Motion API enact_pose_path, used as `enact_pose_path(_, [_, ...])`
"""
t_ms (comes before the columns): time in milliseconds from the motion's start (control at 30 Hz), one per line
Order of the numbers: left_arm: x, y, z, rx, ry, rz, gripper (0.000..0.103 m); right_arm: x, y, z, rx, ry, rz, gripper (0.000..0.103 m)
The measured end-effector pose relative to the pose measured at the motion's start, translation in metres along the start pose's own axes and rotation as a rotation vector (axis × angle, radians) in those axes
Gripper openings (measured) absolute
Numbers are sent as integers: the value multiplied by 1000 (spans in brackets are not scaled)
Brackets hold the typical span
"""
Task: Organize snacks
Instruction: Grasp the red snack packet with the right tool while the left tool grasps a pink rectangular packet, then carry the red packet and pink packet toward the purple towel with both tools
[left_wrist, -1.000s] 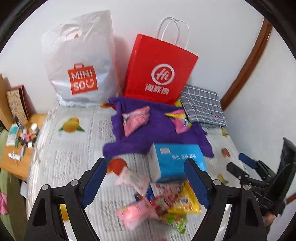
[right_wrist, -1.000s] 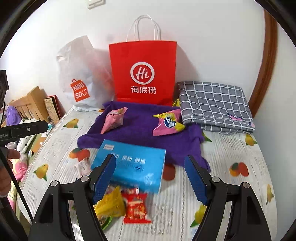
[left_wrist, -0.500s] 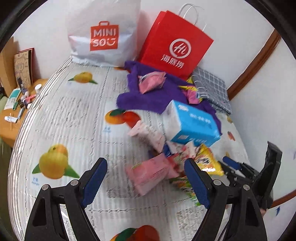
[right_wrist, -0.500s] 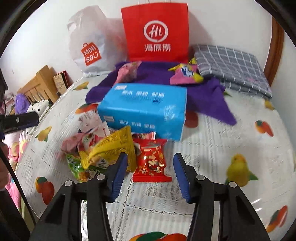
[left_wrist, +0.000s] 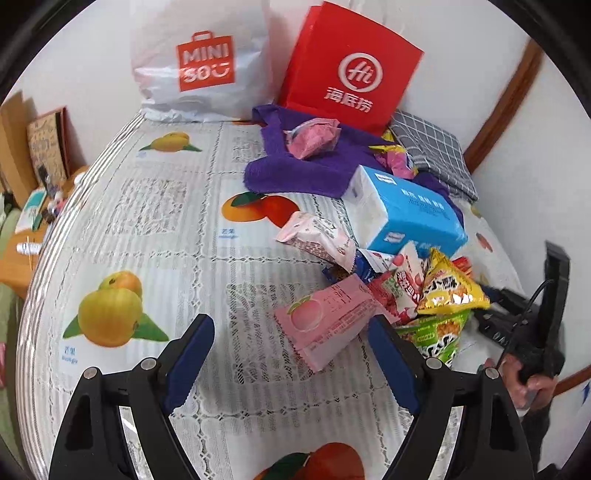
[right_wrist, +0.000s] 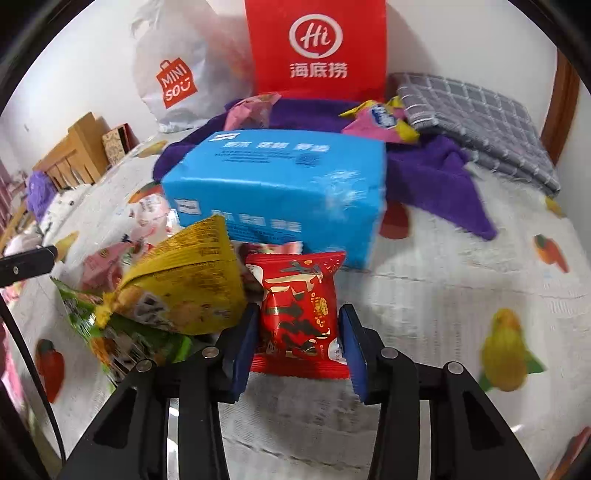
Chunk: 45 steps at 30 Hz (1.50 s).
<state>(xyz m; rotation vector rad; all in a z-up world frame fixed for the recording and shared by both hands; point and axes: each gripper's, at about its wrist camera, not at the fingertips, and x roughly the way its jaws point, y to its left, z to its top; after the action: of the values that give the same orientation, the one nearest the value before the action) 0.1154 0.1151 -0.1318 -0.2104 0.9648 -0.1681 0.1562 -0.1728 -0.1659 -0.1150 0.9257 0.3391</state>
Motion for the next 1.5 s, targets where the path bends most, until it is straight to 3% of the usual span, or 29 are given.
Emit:
enact_pose_path(233, [22, -25, -8, 176, 42, 33, 85, -14, -52, -20, 69, -19, -94, 44])
enact_pose_path(367, [34, -25, -5, 200, 41, 57, 85, -17, -71, -22, 157, -33, -17, 44])
enact_pose_path(567, [51, -29, 6, 244, 21, 56, 83, -9, -68, -20, 156, -12, -16, 45])
enact_pose_path(700, [59, -29, 7, 249, 10, 46, 76, -9, -76, -22, 190, -22, 27, 46])
enact_pose_path(767, [55, -29, 8, 247, -5, 31, 48, -10, -79, -22, 204, -26, 42, 45])
enact_pose_path(967, [56, -34, 6, 254, -4, 46, 46, -9, -79, -23, 215, -30, 43, 46])
enact_pose_path(1100, [56, -28, 8, 210, -2, 10, 48, -11, -85, -23, 251, -34, 67, 44])
enact_pose_path(1300, [53, -25, 7, 186, -8, -6, 47, -9, -69, -20, 175, -12, -26, 44])
enact_pose_path(1500, [47, -20, 2, 153, -10, -42, 45, -9, -70, -21, 169, -11, -23, 45])
